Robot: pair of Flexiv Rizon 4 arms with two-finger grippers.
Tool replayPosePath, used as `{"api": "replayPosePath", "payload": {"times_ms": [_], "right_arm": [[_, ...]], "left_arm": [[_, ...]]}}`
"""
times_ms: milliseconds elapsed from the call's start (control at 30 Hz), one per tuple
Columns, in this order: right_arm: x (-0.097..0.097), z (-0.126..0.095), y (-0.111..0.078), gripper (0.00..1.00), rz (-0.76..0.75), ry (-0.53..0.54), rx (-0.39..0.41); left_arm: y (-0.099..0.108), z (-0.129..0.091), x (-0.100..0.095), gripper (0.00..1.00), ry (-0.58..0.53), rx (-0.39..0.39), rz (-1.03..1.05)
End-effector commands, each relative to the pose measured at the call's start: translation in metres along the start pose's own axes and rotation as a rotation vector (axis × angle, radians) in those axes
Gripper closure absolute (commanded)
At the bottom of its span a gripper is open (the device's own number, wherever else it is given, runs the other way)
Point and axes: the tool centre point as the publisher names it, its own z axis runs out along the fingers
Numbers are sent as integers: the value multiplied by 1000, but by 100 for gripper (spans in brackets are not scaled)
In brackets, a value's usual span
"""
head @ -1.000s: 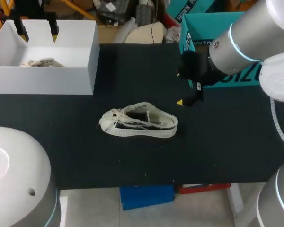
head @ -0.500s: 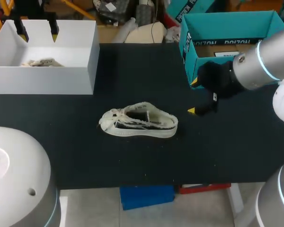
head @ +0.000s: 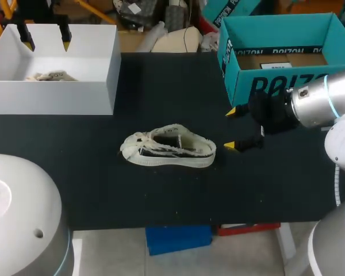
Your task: Take the shoe out of the shoebox, open the shoe tongue, remove and reinsert the insole, then place the shoe into the shoebox
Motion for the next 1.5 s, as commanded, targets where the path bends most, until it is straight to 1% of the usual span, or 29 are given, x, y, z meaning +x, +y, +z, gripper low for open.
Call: {"api": "replayPosePath", "payload": {"times_ms": [33,367,633,867,1067,1233,1500], "right_arm": [[-3,18,-5,0,-4,8,-88],[2,45,-12,0,22,31,-89],[3,62,-21,0,55,12,-92],[5,76,-24,0,77,9,-103],[3,86,-30,0,93,11,-114],[4,93,-28,0,95,26,-127],[12,99,-27,0,107,36,-142]], "left_arm": [[0,0,0,0,-2,-1,-1],[0,0,0,0,-2,-1,-1],[0,0,0,0,-2,-1,-1],[0,0,0,0,-2,-1,-1],[0,0,0,0,-2,-1,-1],[0,0,0,0,-2,-1,-1],[0,0,0,0,-2,-1,-1]]}}
